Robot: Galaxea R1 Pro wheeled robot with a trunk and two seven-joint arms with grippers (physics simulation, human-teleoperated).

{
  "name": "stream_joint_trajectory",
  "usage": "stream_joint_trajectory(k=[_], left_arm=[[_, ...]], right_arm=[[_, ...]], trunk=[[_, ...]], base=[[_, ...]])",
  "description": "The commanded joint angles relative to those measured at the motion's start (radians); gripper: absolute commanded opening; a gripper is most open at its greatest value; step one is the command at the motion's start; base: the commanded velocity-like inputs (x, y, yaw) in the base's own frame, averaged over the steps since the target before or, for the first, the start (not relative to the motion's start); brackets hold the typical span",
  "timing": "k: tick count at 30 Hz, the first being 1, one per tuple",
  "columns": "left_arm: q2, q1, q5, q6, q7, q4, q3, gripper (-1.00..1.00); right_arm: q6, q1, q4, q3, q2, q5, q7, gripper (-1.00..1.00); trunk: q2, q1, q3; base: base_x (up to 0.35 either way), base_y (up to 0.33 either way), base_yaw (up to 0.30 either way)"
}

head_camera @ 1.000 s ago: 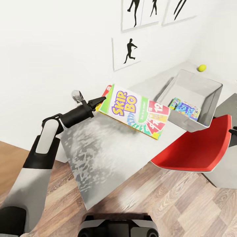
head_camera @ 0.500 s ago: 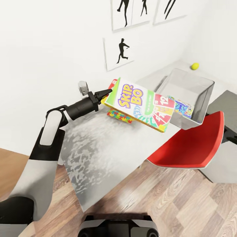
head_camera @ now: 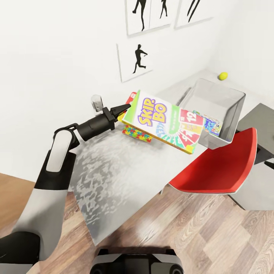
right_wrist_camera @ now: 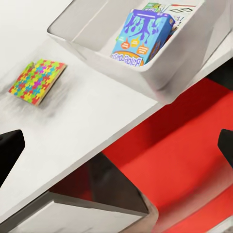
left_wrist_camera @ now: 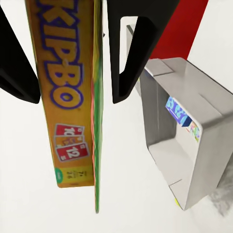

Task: Put all the toys in the child's room - the three board games (two on the bed and one on the table), the two jigsaw puzzles on the table, and the tennis ball on the table - inside the toy box on the table in the child's room.

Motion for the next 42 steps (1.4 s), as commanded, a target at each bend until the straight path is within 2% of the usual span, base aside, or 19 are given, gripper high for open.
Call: stream_joint_trajectory(k=[1,9,24,42], left_arm=[[-0.001,0.002,-0.006,0.003,-0.005,-0.003,0.001,-1.00],[-0.001,0.011,-0.009,0.000,-0.002,-0.030,0.002,-1.00],[0.001,0.013,-0.009,-0.002,0.033,-0.049,0.004,-1.00],[0.015,0.028,-0.001,-0.002,0.036,-0.049,0.013,-1.00]], right_arm=[[0.005,0.000,0.000,-0.002,0.001,-0.002,0.002,1.00],[0.004,0.000,-0.002,-0.006,0.006,-0.001,0.003,1.00],[0.004,0.002,-0.008,-0.007,0.017,0.000,0.006,1.00],[0.004,0.003,-0.010,-0.004,0.022,0.000,0.009,1.00]], trunk=[[-0.002,0.001,-0.001],[-0.002,0.001,-0.001],[-0.002,0.001,-0.002],[-0.002,0.001,-0.012]], base=[[0.000,-0.007,-0.005],[0.000,-0.158,-0.002],[0.002,-0.301,0.007],[0.003,-0.058,0.188]])
